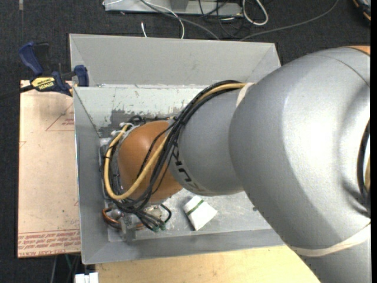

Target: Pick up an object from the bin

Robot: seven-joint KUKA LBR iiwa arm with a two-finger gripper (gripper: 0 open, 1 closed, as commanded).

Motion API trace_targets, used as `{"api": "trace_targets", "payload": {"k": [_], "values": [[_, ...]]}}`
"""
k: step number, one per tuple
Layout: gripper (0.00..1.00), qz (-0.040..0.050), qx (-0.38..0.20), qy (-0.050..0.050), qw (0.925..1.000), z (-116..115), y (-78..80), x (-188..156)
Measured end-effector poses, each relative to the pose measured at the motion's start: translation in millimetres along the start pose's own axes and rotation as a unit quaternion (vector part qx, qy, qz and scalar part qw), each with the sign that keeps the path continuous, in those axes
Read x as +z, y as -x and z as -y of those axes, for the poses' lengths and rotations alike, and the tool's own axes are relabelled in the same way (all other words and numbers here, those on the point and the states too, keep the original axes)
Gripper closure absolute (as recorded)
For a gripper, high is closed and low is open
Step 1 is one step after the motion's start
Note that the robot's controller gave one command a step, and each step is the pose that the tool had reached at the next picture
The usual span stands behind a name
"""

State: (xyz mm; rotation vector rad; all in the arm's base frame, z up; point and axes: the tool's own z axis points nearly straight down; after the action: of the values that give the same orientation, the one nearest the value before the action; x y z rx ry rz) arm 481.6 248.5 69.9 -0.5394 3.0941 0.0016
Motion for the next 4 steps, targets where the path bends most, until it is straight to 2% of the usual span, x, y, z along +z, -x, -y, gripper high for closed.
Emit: {"api": "trace_targets", "payload": {"k": [3, 4], "values": [[1.00, 0.0013, 0.000, 0.002, 1.0000, -2, 0.1, -22], [1.00, -0.0014, 0.000, 0.002, 1.0000, -2, -1.5, -56]]}}
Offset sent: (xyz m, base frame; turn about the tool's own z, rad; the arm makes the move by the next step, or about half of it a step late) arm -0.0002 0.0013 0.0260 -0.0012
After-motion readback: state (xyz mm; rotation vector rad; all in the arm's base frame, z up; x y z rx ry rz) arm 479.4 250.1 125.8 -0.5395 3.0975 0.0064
